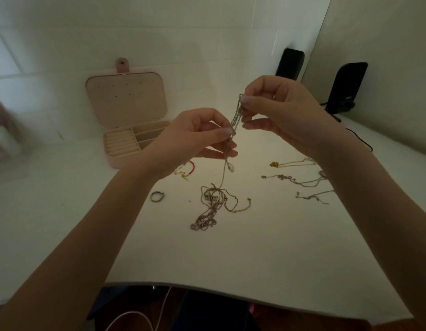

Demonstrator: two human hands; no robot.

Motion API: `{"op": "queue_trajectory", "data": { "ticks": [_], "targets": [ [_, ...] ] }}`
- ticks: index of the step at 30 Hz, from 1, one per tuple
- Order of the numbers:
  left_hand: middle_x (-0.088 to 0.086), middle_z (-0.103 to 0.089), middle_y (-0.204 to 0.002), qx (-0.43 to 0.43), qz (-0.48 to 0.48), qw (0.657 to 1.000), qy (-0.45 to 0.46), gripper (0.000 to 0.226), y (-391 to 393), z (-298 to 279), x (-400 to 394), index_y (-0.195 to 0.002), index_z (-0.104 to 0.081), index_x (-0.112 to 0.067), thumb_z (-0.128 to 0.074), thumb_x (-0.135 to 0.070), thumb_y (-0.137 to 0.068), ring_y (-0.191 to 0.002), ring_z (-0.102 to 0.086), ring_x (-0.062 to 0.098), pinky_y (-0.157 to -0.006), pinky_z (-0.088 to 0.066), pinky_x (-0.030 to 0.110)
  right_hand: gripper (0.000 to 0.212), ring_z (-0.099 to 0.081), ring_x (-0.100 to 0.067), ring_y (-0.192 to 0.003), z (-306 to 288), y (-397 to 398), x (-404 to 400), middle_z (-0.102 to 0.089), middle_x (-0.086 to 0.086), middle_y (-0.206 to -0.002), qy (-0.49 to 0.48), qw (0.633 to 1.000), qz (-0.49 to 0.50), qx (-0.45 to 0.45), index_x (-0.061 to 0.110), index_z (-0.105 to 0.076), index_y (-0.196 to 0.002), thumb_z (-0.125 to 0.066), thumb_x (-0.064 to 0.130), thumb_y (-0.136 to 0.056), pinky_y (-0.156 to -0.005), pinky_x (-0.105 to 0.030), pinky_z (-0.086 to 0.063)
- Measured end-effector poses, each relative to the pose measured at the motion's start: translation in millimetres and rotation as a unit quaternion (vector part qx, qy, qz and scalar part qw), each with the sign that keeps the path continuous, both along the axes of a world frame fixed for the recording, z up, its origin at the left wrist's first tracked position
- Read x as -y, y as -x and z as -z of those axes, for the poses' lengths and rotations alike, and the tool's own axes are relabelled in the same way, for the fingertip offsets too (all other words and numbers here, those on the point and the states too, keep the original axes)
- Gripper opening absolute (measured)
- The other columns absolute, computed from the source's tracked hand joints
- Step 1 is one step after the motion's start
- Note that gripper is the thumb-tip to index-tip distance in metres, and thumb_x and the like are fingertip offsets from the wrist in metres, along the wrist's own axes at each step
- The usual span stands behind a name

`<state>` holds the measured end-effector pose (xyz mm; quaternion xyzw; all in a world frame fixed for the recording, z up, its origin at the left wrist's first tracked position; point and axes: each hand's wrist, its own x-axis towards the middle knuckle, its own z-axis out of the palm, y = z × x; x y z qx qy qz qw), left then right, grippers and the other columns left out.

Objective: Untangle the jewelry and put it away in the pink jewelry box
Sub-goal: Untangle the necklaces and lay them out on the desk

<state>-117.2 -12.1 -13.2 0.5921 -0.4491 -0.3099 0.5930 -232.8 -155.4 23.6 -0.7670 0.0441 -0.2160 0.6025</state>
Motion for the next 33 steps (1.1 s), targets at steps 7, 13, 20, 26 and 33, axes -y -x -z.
{"op": "queue_trajectory", "data": {
  "ticks": [7, 13, 20, 26, 33],
  "targets": [
    [0.006, -0.068, -0.067, 0.0, 0.001, 1.0, -0.014, 0.007, 1, 0, -3, -0.083, -0.058, -0.009, -0.057, -0.012, -0.089, -0.066, -0.07, 0.024, -0.062, -0.056, 0.028, 0.003, -0.067, -0.016, -0.07, 6, 2, 1, -0.065, -0.008, -0.074, -0.044, 0.998, 0.038, 0.033, 0.005, -0.057, -0.087, -0.058, 0.004, -0.09, -0.068, -0.026, -0.056],
    [0.004, -0.064, -0.063, 0.027, 0.009, 0.999, -0.045, 0.007, 0, 4, -5, -0.082, -0.06, -0.01, -0.059, -0.014, -0.087, -0.052, -0.059, 0.017, -0.052, -0.052, 0.028, 0.009, -0.072, -0.025, -0.068, -2, 4, 6, -0.062, -0.006, -0.073, -0.123, 0.99, 0.031, 0.055, 0.007, -0.051, -0.085, -0.053, 0.004, -0.093, -0.061, -0.029, -0.058],
    [-0.005, -0.051, -0.053, 0.065, 0.018, 0.995, -0.071, 0.014, -2, 7, -7, -0.082, -0.064, -0.015, -0.056, -0.023, -0.09, -0.042, -0.034, 0.008, -0.041, -0.027, 0.017, 0.009, -0.062, -0.014, -0.054, -6, 5, 11, -0.057, -0.004, -0.071, -0.134, 0.987, 0.061, 0.059, 0.01, -0.047, -0.089, -0.049, 0.01, -0.097, -0.057, -0.03, -0.056],
    [-0.004, -0.046, -0.054, 0.069, 0.027, 0.995, -0.066, 0.016, -7, 10, -8, -0.087, -0.065, -0.012, -0.057, -0.026, -0.087, -0.043, -0.031, 0.007, -0.04, -0.027, 0.016, 0.01, -0.051, -0.01, -0.054, -5, 6, 11, -0.053, -0.003, -0.072, -0.142, 0.986, 0.067, 0.059, 0.011, -0.046, -0.088, -0.046, 0.011, -0.098, -0.061, -0.027, -0.054],
    [-0.005, -0.03, -0.05, 0.047, 0.034, 0.997, -0.049, 0.012, -8, 12, -10, -0.089, -0.066, -0.018, -0.054, -0.019, -0.091, -0.044, -0.02, 0.01, -0.041, -0.019, 0.017, 0.014, -0.051, -0.009, -0.057, -1, 5, 10, -0.053, -0.003, -0.07, -0.19, 0.977, 0.063, 0.076, 0.01, -0.048, -0.085, -0.044, 0.008, -0.098, -0.077, -0.036, -0.056]
  ]
}}
